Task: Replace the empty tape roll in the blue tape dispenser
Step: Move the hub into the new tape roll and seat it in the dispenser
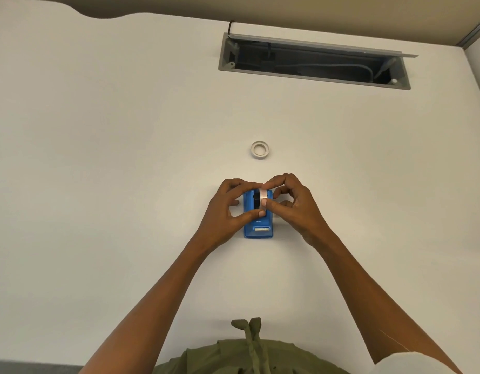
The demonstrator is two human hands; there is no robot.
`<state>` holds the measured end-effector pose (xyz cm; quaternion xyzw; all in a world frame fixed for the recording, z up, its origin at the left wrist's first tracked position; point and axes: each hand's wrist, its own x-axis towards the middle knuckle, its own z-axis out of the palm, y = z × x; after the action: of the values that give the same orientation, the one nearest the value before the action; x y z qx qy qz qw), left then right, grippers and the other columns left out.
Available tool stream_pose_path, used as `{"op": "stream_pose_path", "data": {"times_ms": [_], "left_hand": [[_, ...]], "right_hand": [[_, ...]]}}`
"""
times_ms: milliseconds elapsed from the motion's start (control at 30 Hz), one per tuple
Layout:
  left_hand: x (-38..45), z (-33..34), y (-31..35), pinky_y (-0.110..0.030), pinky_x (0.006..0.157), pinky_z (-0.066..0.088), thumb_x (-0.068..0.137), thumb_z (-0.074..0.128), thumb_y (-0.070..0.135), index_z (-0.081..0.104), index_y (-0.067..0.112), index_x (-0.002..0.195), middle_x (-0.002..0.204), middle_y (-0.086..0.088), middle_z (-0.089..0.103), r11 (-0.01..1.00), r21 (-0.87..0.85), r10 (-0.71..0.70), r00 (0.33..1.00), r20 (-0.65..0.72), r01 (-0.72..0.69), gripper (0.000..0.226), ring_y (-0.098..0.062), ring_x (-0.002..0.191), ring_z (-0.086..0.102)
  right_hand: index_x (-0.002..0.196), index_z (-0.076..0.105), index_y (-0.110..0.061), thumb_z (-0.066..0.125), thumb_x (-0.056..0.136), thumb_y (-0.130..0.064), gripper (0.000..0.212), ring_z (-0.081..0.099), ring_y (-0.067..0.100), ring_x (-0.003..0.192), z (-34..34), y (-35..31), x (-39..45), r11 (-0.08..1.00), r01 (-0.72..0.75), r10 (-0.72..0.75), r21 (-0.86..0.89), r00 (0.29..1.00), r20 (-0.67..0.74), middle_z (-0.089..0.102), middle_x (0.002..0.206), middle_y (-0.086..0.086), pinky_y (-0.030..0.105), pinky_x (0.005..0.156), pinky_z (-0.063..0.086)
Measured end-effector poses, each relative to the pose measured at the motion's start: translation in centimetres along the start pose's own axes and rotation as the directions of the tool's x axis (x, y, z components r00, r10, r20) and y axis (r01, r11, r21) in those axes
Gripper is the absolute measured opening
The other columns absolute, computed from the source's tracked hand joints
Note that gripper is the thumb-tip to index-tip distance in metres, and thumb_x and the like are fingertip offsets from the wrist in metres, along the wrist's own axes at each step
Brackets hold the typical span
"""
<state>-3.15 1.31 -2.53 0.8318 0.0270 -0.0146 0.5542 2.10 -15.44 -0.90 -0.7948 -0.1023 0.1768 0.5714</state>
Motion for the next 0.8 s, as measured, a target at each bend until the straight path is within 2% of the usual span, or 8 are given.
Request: {"op": "stream_pose_path", "data": {"times_ms": [167, 233, 400, 567, 700, 800], "left_hand": [[0.02, 0.04, -0.06, -0.006, 0.08, 0.044, 0.076, 0.074, 0.027, 0.056, 0.027, 0.121, 0.118, 0.006, 0.049, 1.0, -0.01, -0.003, 1.0, -0.007, 0.003, 0.048, -0.005, 0.106, 0.05], [0.01, 0.11, -0.03, -0.005, 0.08, 0.043, 0.076, 0.075, 0.027, 0.054, 0.031, 0.119, 0.117, 0.007, 0.048, 1.0, -0.018, 0.001, 1.0, -0.009, -0.001, 0.048, -0.004, 0.105, 0.05], [0.08, 0.04, -0.06, -0.003, 0.079, 0.042, 0.077, 0.074, 0.027, 0.052, 0.034, 0.116, 0.116, 0.006, 0.048, 1.0, -0.015, 0.008, 1.0, -0.008, -0.008, 0.046, -0.004, 0.104, 0.05], [0.14, 0.0, 0.02, -0.004, 0.079, 0.043, 0.076, 0.075, 0.027, 0.052, 0.035, 0.116, 0.115, 0.007, 0.048, 1.0, -0.014, 0.001, 1.0, -0.004, -0.001, 0.047, -0.001, 0.103, 0.05], [0.13, -0.11, -0.01, -0.005, 0.079, 0.043, 0.075, 0.075, 0.028, 0.054, 0.034, 0.117, 0.116, 0.007, 0.049, 1.0, -0.027, -0.005, 1.0, -0.003, 0.004, 0.047, -0.004, 0.105, 0.051], [0.12, -0.12, 0.04, -0.009, 0.08, 0.044, 0.075, 0.075, 0.029, 0.053, 0.038, 0.116, 0.117, 0.006, 0.049, 0.999, -0.028, -0.016, 1.0, 0.002, 0.016, 0.047, -0.007, 0.107, 0.051]], "right_hand": [[0.092, 0.062, -0.023, 0.068, 0.082, -0.02, 0.012, 0.056, 0.004, 0.085, 0.18, -0.17, -0.1, 0.999, -0.013, 0.015, 0.031, 0.999, -0.042, 0.061, 0.104, -0.006, 0.016, 0.07, 0.049], [0.094, 0.061, -0.024, 0.07, 0.08, -0.019, 0.017, 0.055, 0.002, 0.084, 0.09, -0.15, -0.33, 0.999, -0.009, 0.01, 0.053, 1.0, -0.023, 0.06, 0.105, -0.005, 0.015, 0.069, 0.05], [0.101, 0.06, -0.017, 0.075, 0.076, -0.015, 0.029, 0.055, 0.007, 0.087, -0.05, -0.11, -0.6, 0.999, 0.002, -0.003, 0.035, 1.0, 0.01, 0.058, 0.106, -0.005, 0.022, 0.071, 0.052], [0.09, 0.061, -0.02, 0.074, 0.077, -0.016, 0.019, 0.055, 0.01, 0.086, 0.41, -0.47, -0.04, 0.999, -0.009, 0.011, 0.037, 0.999, -0.052, 0.061, 0.104, 0.006, 0.01, 0.068, 0.048], [0.086, 0.064, -0.018, 0.069, 0.081, -0.022, 0.008, 0.058, 0.013, 0.086, 0.47, -0.7, 0.16, 0.999, -0.033, 0.036, 0.036, 0.993, -0.108, 0.064, 0.1, 0.006, 0.017, 0.07, 0.049], [0.094, 0.07, -0.015, 0.064, 0.085, -0.025, 0.015, 0.06, 0.013, 0.089, 0.09, -0.73, -0.33, 0.998, -0.04, 0.048, 0.05, 0.984, -0.17, 0.067, 0.101, 0.001, 0.024, 0.07, 0.05]]}}
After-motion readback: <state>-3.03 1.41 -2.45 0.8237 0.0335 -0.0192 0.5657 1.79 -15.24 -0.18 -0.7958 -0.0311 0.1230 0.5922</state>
